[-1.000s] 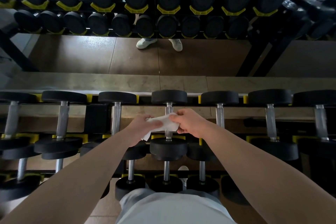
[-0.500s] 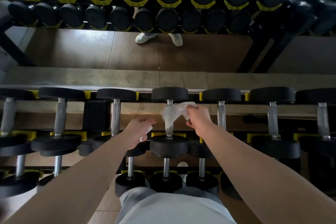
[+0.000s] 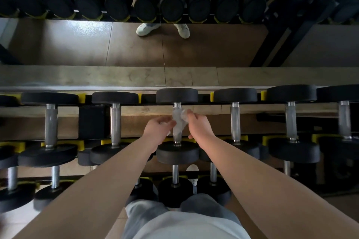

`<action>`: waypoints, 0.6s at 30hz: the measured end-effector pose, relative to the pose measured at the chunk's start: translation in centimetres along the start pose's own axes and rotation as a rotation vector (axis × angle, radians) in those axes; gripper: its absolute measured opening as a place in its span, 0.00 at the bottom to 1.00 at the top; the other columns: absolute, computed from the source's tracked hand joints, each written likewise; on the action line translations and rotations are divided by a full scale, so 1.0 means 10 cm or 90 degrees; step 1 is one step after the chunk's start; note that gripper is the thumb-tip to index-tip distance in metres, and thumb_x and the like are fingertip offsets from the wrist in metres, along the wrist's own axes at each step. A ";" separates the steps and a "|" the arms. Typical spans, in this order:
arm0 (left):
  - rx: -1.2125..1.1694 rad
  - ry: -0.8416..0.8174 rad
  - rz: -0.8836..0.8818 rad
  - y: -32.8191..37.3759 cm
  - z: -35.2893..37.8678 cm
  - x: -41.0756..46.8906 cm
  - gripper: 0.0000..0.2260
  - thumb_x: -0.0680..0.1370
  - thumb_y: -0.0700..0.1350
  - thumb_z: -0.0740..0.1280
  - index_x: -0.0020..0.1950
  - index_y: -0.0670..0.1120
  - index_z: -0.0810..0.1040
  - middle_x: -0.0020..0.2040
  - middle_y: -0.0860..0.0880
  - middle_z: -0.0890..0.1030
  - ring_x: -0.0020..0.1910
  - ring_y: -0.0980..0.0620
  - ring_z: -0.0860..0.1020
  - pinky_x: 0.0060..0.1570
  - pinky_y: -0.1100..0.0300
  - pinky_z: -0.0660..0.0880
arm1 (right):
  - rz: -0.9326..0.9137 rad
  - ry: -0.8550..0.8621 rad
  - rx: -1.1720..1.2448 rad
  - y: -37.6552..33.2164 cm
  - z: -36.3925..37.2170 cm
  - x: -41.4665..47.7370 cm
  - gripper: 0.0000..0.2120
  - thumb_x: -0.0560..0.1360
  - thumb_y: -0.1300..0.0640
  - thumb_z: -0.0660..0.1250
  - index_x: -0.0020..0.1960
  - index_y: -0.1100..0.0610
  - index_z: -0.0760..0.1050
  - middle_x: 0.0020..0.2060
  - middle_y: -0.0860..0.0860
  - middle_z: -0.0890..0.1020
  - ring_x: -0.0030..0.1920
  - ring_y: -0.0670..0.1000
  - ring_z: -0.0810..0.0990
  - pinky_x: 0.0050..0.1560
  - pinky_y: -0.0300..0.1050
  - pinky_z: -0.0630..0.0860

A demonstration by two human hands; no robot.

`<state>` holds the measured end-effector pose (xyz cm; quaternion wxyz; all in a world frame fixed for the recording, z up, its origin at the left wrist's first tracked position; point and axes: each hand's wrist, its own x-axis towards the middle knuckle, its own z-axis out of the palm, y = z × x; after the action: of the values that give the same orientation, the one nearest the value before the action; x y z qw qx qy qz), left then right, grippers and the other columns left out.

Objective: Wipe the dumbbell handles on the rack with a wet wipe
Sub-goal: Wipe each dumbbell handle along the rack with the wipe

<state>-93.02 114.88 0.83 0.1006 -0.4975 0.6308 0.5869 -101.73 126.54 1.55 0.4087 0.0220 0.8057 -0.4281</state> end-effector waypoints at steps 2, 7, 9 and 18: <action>-0.005 0.019 -0.006 -0.01 0.03 0.04 0.19 0.79 0.51 0.72 0.70 0.52 0.78 0.63 0.51 0.80 0.56 0.51 0.76 0.56 0.55 0.73 | 0.050 -0.004 0.048 0.00 -0.01 0.03 0.16 0.85 0.39 0.53 0.59 0.48 0.73 0.50 0.54 0.81 0.37 0.50 0.77 0.29 0.39 0.72; 0.037 0.098 0.000 -0.10 0.02 0.09 0.08 0.79 0.50 0.72 0.57 0.51 0.82 0.54 0.53 0.83 0.46 0.57 0.78 0.42 0.61 0.74 | -0.032 -0.004 -0.075 0.09 0.00 0.09 0.09 0.82 0.50 0.66 0.59 0.51 0.81 0.50 0.48 0.83 0.46 0.49 0.82 0.44 0.43 0.81; 0.046 0.094 0.009 -0.15 0.00 0.08 0.08 0.79 0.50 0.71 0.58 0.52 0.82 0.52 0.52 0.83 0.47 0.55 0.79 0.43 0.60 0.76 | -0.084 -0.005 -0.095 0.12 0.05 0.06 0.13 0.78 0.50 0.72 0.62 0.52 0.79 0.52 0.45 0.82 0.50 0.46 0.82 0.46 0.38 0.78; 0.059 0.002 0.030 -0.12 -0.07 -0.02 0.04 0.80 0.52 0.69 0.54 0.54 0.81 0.54 0.50 0.82 0.54 0.42 0.81 0.55 0.47 0.80 | -0.166 0.088 -0.266 0.17 0.25 0.06 0.10 0.80 0.48 0.70 0.56 0.51 0.75 0.46 0.48 0.82 0.42 0.46 0.82 0.42 0.42 0.82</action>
<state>-91.71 114.63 0.46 0.1085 -0.4784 0.6689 0.5585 -99.85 125.61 -0.71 0.2893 -0.1376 0.8988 -0.2993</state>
